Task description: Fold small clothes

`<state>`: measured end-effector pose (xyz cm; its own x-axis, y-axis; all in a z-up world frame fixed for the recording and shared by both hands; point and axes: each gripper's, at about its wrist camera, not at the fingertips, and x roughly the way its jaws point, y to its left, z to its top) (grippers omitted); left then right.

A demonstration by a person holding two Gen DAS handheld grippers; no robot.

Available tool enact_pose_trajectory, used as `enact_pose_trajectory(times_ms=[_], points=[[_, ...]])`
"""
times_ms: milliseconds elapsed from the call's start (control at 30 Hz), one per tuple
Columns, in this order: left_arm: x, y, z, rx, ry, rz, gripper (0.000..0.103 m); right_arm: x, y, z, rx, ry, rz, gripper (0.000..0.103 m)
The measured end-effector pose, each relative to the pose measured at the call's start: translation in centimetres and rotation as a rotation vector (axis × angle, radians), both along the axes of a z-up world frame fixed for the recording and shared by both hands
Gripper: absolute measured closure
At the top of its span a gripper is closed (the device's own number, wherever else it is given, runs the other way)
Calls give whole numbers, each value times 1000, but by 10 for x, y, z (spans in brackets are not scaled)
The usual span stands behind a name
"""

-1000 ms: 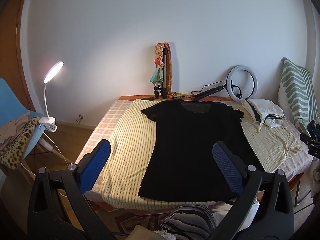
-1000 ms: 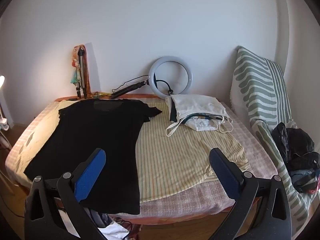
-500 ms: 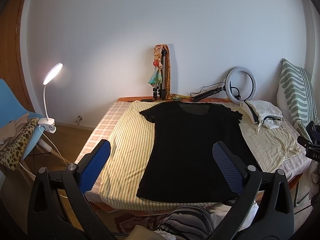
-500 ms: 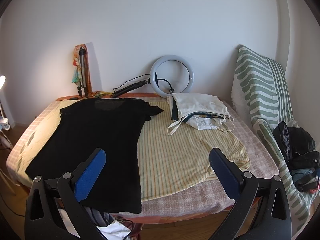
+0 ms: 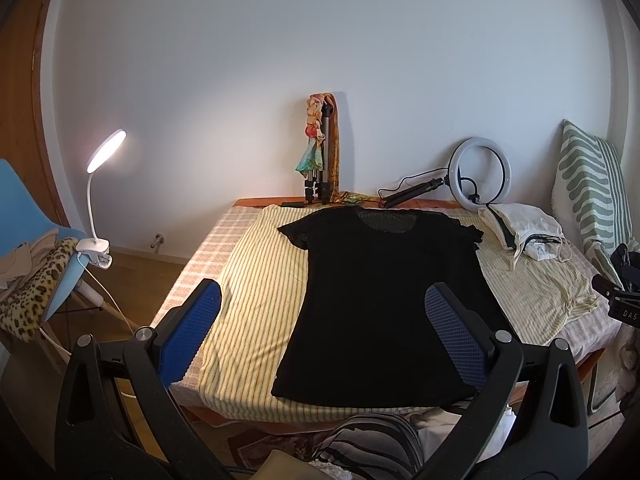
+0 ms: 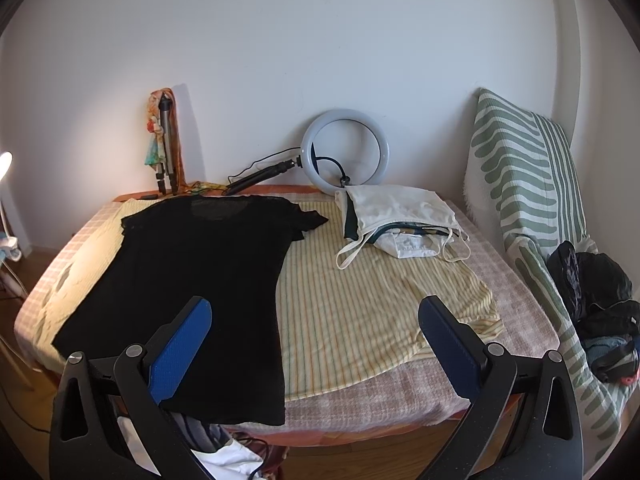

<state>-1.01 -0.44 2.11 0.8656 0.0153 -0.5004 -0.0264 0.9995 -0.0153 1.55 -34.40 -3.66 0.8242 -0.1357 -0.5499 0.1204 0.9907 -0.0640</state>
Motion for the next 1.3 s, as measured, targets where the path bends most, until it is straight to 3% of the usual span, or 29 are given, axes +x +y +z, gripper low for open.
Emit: enact_pose_trajectory(times_ms=[1300], points=[[-4,-1,0,-2,-4,-2,0,-2,2,-4,-1,2,2,0]])
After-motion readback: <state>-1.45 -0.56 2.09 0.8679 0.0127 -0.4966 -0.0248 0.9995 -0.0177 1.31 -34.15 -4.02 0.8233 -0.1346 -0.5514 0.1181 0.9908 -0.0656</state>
